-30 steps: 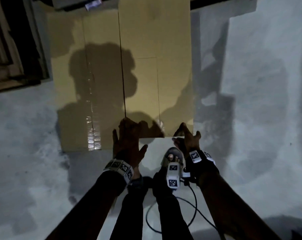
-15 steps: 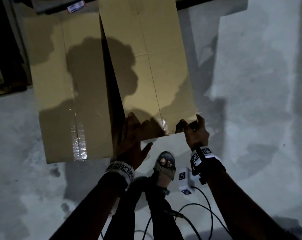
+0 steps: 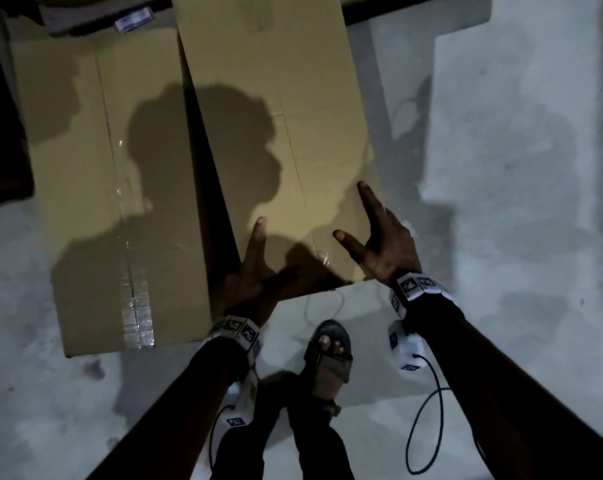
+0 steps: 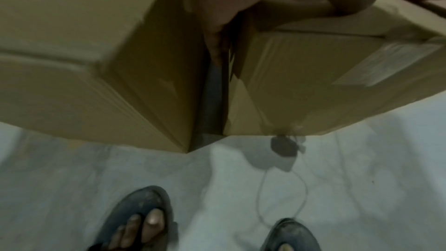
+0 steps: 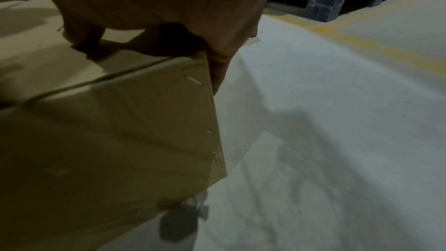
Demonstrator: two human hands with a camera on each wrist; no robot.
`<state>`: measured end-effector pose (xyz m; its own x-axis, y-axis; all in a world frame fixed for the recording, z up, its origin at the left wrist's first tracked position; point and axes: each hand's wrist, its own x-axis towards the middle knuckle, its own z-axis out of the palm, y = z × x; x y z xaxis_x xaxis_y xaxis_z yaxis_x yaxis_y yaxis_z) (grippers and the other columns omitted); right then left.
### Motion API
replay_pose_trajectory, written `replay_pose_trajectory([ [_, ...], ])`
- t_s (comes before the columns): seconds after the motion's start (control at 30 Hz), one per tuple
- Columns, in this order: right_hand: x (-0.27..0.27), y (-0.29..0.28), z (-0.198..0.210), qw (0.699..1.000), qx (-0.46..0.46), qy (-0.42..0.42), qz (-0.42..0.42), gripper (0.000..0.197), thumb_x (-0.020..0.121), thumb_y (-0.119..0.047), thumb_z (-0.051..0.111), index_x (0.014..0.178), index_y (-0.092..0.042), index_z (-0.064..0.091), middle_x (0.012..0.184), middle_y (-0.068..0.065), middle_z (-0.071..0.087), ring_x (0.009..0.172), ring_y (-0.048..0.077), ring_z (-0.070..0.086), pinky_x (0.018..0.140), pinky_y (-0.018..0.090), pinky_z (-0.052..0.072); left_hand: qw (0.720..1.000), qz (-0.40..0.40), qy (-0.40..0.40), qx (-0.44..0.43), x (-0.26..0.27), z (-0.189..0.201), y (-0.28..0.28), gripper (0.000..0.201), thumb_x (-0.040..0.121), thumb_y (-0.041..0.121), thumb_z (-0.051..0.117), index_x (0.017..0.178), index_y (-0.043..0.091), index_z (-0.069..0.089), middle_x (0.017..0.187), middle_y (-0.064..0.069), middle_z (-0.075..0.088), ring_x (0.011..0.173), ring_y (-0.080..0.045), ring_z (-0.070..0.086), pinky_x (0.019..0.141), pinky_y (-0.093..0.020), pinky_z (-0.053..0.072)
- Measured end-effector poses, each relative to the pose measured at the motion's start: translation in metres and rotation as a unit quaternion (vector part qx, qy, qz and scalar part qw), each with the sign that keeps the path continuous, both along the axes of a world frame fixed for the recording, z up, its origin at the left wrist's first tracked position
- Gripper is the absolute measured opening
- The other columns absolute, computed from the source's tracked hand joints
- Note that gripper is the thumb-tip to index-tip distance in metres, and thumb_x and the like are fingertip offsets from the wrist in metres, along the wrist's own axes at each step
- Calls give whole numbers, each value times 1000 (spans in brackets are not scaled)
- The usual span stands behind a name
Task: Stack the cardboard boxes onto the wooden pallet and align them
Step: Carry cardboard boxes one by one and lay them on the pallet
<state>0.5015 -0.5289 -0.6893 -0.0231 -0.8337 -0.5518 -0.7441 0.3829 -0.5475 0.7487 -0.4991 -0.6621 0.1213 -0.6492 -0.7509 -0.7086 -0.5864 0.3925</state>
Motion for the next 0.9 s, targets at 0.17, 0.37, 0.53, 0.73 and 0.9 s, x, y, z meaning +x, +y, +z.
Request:
replay_pose_trajectory([
  [0.17,4,0,15,999,-23,21,-12,104,77,-83,65,156,-61,1,163,-7,37,141,31,48,111,53,45,998,20,-30,-51,-10,5,-4,103,79,77,68,150,70,-5,141,-4,62,95,-35,67,88,-40,51],
  [0.37,-9,-3,67,996,-47,68,-15,107,74,-91,59,158,-56,4,158,-5,47,135,30,55,102,49,53,993,-42,-46,-102,-11,40,-13,106,63,97,58,147,75,-2,130,-3,69,107,-36,68,94,-44,54],
  [0.53,-32,-4,152,995,-37,83,-29,110,71,-91,61,159,-54,7,151,3,55,126,33,61,102,48,52,984,-46,-11,-171,-35,128,-23,108,61,89,68,154,65,18,139,10,65,114,-23,69,100,-24,47],
  [0.73,-60,-1,296,991,-68,81,-82,113,66,-91,64,159,-53,11,153,2,53,134,32,55,106,48,49,974,-78,-1,-211,-60,256,-39,110,58,98,63,153,66,18,151,2,56,134,-30,57,111,-41,48],
  [0.9,-71,12,416,980,-125,118,-102,115,66,-96,57,161,-49,13,154,0,53,130,31,59,100,47,53,957,-72,33,-278,-81,376,-39,108,60,86,70,156,52,33,144,9,62,121,-18,67,99,-22,48],
])
